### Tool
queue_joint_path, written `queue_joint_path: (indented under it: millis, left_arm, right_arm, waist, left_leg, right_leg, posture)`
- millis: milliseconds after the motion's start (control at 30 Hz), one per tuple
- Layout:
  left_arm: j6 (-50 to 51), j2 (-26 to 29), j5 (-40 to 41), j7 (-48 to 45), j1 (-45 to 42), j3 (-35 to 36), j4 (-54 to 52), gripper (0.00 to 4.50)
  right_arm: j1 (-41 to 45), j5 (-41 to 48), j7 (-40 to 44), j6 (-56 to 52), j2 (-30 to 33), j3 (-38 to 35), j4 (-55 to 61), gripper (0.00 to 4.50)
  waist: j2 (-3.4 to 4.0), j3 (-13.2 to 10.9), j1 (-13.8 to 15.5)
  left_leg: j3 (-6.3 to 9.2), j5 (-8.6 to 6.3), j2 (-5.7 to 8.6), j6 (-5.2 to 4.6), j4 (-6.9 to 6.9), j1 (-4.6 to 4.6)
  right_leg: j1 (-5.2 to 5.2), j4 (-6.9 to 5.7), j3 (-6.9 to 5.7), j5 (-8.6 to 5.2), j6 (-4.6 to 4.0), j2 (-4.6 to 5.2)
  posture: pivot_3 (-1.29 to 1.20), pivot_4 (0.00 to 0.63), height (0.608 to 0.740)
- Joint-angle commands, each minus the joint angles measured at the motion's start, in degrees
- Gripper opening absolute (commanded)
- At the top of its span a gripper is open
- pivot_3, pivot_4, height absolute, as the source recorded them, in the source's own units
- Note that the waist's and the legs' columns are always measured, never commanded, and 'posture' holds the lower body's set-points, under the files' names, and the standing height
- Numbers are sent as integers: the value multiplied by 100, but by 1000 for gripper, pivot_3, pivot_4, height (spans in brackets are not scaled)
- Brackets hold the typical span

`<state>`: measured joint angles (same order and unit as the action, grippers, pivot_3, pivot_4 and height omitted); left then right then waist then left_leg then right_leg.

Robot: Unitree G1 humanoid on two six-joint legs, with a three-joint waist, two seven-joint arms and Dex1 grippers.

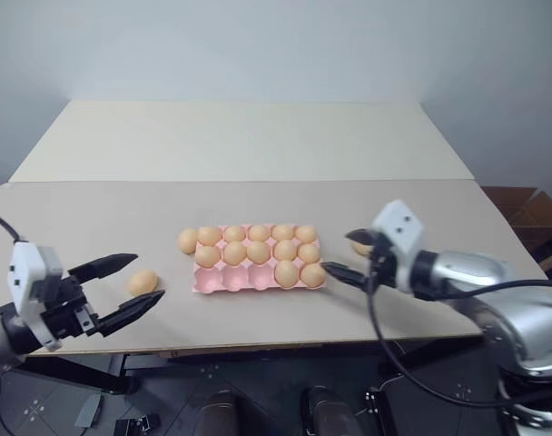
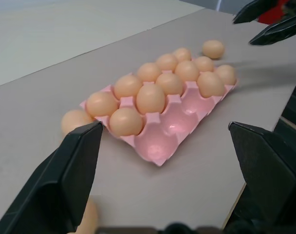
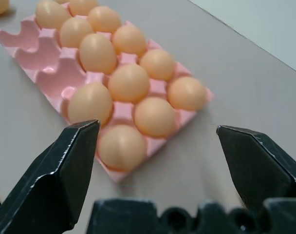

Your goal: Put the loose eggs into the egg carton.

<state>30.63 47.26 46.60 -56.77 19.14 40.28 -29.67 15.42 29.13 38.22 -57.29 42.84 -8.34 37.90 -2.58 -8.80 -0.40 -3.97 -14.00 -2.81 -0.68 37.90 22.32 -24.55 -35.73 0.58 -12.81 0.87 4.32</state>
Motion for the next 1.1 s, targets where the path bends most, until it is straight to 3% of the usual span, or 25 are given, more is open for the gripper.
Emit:
queue_joint_path:
  millis: [33,167,333,500,667,800,933,1033,1100]
  left_arm:
    - [-142,-71,43,-155,161,322,89,4500]
    - [-178,-168,28,-181,267,345,158,4500]
    - [-183,-167,-4,-200,268,309,172,4500]
    - [-180,-57,-47,-182,42,147,201,4500]
    - [-188,3,-109,-167,-393,-218,305,4500]
    - [-211,26,-199,-216,-534,-359,397,4500]
    - [-220,7,-221,-226,-539,-360,359,4500]
    - [-233,-15,-228,-229,-490,-319,290,4500]
    - [-235,-16,-228,-234,-458,-280,264,4500]
  right_arm:
    - [-869,31,999,1134,496,-999,63,4485]
    - [-1726,92,1778,1947,747,-1572,-297,4485]
    - [-1754,41,1750,2245,744,-1481,-558,4485]
    - [-928,-363,1183,2313,560,-791,-1182,4485]
    - [384,-1290,201,2038,-37,473,-2368,4485]
    - [1190,-1861,-458,1837,-545,991,-3393,4485]
    - [1625,-2162,-725,1755,-827,1234,-4184,4485]
    - [1722,-2241,-696,1766,-958,1355,-4431,3926]
    - [1745,-2178,-653,1726,-1025,1322,-4374,3217]
  waist:
    - [0,0,11]
    - [0,0,21]
    - [-1,-1,-33]
    - [-1,-1,-38]
    - [-1,0,-38]
    - [0,0,-37]
    - [0,-1,-22]
    - [0,-1,-25]
    - [2,-1,-35]
  left_leg:
    - [0,0,0,0,0,-4]
    - [0,0,-2,0,0,-12]
    - [1,0,-6,0,0,-40]
    - [-1,0,-5,1,0,-35]
    - [-9,1,-3,0,0,-22]
    - [-9,1,0,0,0,-5]
    - [-8,0,1,-1,-1,11]
    - [-6,-1,1,-3,-3,14]
    - [-7,-1,0,-3,-4,13]
  right_leg:
    - [3,0,0,-2,1,0]
    - [12,0,0,-12,15,-1]
    - [24,-8,12,-8,12,-1]
    - [17,-9,13,-7,9,0]
    - [9,-7,13,3,-8,-4]
    - [-5,-7,13,18,-32,-4]
    - [-16,-4,10,35,0,-3]
    - [-18,-3,6,35,3,-2]
    - [-18,-5,6,35,4,-3]
  posture:
    - [0,150,740]
    - [0,150,740]
    - [0,150,740]
    - [0,150,740]
    - [0,150,740]
    - [0,150,740]
    - [0,150,740]
    - [0,150,740]
    - [0,150,740]
